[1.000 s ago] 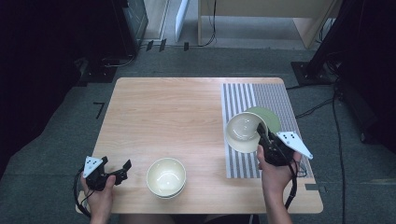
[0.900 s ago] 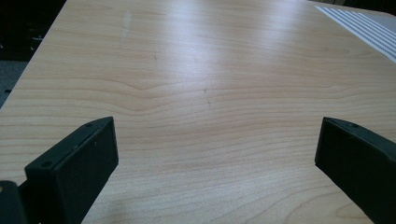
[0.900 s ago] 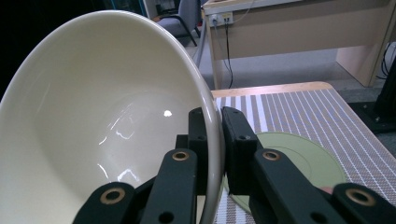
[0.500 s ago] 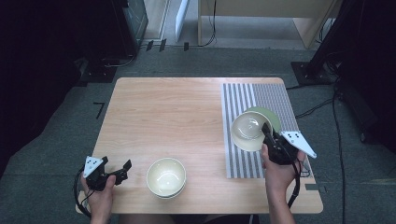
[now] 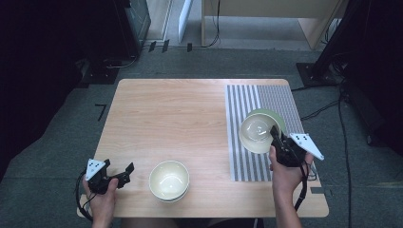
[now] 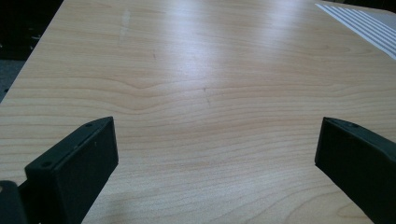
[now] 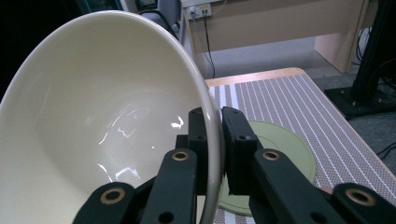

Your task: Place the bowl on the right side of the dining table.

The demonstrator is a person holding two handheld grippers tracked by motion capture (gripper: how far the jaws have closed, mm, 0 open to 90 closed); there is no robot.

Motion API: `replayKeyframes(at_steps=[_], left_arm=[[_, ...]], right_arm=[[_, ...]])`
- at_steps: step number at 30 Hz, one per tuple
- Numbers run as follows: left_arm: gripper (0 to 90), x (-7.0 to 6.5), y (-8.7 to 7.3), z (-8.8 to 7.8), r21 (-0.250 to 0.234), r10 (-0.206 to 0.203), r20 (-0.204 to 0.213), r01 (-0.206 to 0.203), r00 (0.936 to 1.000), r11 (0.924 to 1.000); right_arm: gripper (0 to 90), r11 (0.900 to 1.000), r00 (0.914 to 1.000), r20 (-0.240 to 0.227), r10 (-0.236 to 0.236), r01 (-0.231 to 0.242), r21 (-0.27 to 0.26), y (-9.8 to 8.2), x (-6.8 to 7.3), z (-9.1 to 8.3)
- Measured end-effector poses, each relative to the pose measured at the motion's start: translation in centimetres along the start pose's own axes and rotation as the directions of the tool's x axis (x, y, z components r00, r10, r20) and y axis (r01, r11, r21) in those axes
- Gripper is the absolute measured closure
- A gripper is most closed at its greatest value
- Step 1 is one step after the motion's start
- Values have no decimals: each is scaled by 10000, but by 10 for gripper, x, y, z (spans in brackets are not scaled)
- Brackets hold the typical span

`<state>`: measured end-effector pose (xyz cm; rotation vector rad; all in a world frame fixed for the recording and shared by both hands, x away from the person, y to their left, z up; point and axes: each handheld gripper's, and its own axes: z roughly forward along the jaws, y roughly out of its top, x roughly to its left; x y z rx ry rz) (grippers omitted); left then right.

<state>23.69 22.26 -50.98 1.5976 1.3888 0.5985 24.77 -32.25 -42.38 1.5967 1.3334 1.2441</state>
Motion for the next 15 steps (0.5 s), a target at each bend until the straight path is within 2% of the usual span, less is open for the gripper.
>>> replayKeyframes(at_steps=[15], left_arm=[[0, 1, 0, 0, 15, -21, 35, 21, 10000, 10000]], right_arm=[[837, 9995, 9993, 334, 194, -202, 238, -6, -13, 8]])
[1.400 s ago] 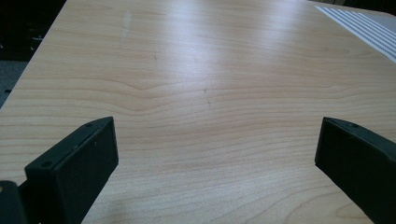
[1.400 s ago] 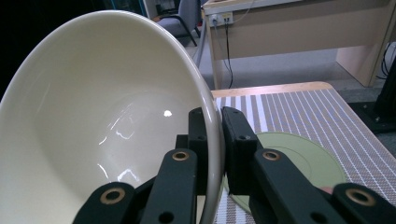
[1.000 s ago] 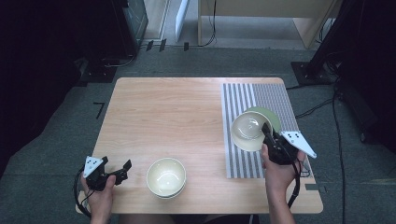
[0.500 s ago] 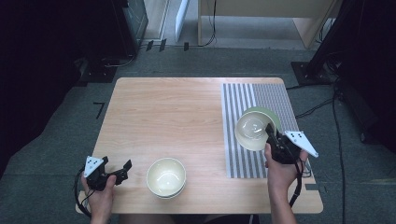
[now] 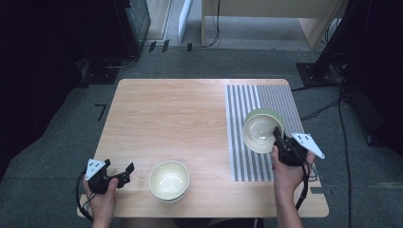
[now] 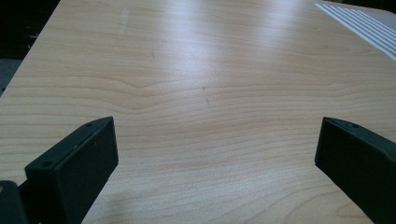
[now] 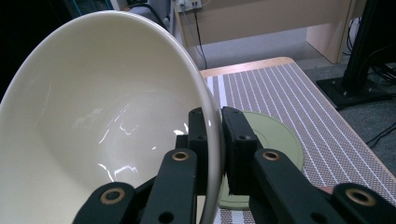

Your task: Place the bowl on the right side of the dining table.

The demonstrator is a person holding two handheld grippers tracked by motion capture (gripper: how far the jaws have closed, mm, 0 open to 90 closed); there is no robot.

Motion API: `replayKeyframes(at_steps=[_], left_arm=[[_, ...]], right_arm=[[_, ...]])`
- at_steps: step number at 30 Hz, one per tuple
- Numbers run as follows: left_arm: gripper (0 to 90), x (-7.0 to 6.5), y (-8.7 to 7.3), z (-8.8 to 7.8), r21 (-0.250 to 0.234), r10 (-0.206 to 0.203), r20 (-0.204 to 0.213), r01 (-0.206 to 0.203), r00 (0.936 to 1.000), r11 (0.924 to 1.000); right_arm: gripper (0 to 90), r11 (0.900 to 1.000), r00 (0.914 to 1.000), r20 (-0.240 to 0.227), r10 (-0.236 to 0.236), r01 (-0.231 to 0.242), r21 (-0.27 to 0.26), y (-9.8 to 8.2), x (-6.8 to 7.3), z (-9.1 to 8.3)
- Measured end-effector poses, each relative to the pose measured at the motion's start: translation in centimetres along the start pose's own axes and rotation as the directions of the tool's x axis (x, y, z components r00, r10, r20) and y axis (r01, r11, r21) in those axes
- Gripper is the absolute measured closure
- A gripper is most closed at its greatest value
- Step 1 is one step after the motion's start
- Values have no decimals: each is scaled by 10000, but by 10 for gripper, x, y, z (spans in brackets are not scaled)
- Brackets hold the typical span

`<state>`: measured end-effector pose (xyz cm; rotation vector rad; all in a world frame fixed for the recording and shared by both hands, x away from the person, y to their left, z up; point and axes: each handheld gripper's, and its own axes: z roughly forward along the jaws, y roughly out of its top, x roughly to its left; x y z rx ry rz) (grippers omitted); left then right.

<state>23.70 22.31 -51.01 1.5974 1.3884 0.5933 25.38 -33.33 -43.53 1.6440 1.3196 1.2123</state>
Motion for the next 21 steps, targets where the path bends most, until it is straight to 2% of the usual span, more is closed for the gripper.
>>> replayKeyframes(at_steps=[16, 21], left_arm=[[0, 0, 0, 0, 7, -4, 51, 4, 10000, 10000], [0, 0, 0, 0, 40, 25, 78, -26, 10000, 10000]], right_arm=[[837, 9995, 9985, 427, 329, -330, 15, 4, -19, 6], [837, 9982, 9967, 560, 591, -595, 65, 4, -24, 13]])
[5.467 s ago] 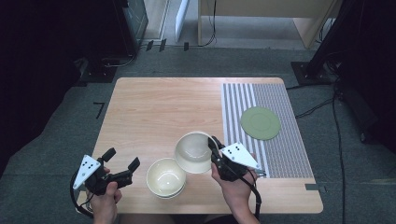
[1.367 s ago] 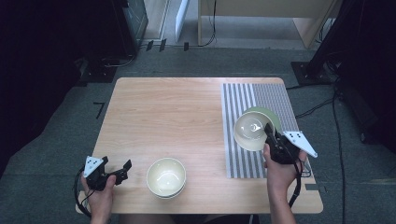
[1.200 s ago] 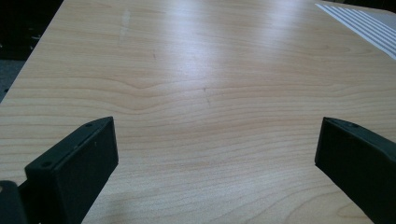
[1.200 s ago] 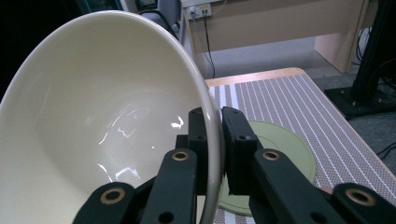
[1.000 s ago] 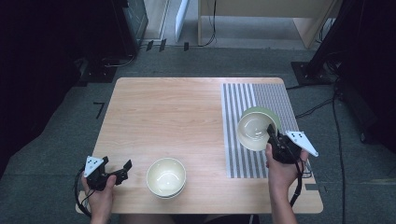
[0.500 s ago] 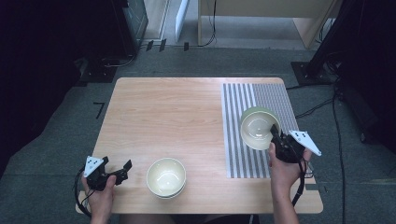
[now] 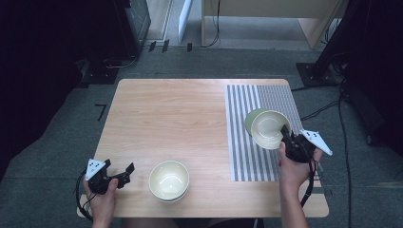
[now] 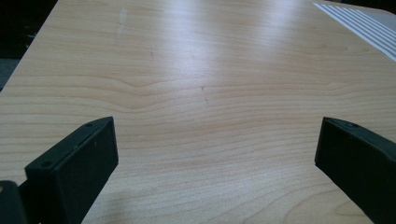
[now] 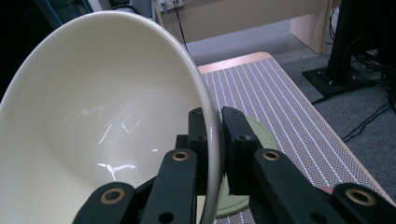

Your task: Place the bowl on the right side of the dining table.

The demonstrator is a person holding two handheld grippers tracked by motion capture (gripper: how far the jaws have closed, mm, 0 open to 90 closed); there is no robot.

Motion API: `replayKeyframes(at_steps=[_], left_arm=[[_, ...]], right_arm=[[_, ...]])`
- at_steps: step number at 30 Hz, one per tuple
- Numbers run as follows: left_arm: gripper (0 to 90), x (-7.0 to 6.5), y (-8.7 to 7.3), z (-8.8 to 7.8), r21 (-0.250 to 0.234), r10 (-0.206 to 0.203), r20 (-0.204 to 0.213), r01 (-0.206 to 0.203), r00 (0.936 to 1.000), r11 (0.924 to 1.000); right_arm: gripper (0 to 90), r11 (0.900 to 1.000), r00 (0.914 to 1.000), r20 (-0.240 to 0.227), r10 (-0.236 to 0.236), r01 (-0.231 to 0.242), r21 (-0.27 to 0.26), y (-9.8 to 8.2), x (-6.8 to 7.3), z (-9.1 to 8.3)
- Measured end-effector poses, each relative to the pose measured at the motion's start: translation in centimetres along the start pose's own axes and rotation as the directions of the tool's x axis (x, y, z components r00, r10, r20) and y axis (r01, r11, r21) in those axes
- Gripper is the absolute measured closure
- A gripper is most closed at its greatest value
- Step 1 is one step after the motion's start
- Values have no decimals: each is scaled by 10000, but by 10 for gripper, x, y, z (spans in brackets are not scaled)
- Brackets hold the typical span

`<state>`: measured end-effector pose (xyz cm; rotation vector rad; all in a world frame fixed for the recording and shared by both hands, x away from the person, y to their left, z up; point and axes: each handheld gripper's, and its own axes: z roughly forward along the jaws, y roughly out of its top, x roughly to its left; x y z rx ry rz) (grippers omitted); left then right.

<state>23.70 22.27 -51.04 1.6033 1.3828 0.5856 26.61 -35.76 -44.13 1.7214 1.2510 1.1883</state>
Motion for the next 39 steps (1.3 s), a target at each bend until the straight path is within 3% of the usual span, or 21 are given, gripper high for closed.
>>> replayKeyframes(at_steps=[22, 39], left_arm=[[0, -1, 0, 1, 26, 98, -29, -98, 9999, 9999], [0, -2, 0, 1, 46, 173, -50, -172, 9998, 9998]], right_arm=[[837, 9978, 9987, 348, 364, -382, 538, 11, -14, 24], [837, 9885, 9978, 528, 407, -479, 1437, 19, -13, 54]])
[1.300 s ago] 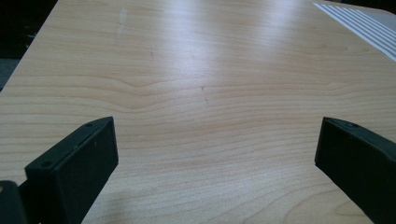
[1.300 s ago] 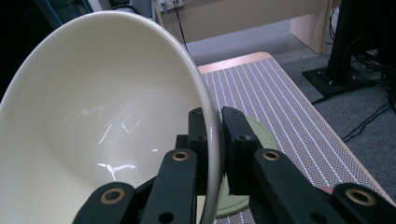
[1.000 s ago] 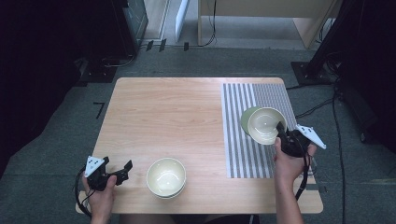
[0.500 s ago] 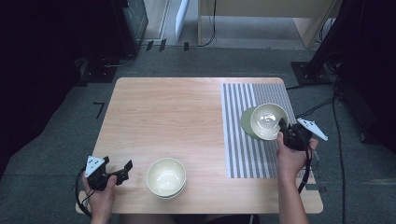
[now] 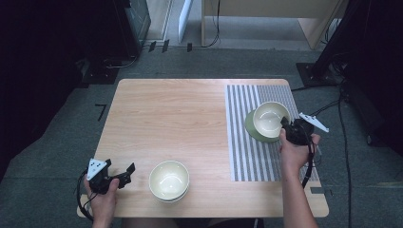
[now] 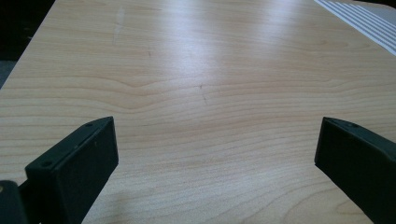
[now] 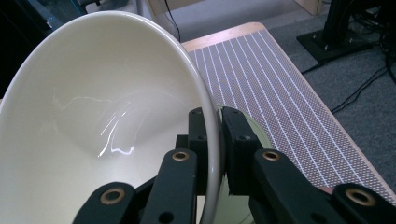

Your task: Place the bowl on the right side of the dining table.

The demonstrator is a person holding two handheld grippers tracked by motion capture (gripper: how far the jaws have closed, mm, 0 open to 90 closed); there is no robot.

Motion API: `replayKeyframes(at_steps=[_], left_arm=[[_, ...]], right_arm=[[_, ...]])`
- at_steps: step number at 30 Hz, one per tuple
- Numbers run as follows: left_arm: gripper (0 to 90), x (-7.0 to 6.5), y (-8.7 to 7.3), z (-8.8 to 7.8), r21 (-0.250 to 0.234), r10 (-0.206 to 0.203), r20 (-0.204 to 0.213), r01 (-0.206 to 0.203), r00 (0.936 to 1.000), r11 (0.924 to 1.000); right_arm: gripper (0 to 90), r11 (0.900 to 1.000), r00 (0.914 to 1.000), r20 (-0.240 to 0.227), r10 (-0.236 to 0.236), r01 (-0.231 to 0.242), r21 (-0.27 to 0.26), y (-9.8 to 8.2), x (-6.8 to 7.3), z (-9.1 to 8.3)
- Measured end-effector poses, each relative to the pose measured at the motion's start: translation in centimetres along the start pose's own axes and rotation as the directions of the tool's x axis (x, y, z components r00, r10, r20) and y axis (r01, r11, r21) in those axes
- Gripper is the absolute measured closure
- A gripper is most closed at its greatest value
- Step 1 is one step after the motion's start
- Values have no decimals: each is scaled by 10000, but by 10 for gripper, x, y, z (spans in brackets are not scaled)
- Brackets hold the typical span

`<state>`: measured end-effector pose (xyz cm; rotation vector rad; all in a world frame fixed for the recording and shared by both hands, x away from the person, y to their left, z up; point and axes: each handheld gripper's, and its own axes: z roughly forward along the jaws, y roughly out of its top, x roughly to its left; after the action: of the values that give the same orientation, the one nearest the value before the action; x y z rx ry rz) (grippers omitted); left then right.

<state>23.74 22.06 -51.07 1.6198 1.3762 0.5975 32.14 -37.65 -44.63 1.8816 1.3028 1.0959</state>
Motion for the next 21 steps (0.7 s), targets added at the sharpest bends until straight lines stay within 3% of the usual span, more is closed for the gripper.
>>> replayKeyframes(at_steps=[10, 13, 21], left_arm=[[0, 0, 0, 0, 6, 23, -4, -23, 10000, 10000], [0, -1, 0, 1, 15, 43, -3, -43, 10000, 10000], [0, -1, 0, 1, 13, 102, -31, -102, 9999, 9999]], right_arm=[[837, 9958, 9984, 227, 512, -528, 754, 5, -4, 23], [837, 9946, 9986, 388, 352, -388, 964, 5, -6, 29], [837, 9836, 9955, 550, 777, -855, 1590, 7, -11, 43]])
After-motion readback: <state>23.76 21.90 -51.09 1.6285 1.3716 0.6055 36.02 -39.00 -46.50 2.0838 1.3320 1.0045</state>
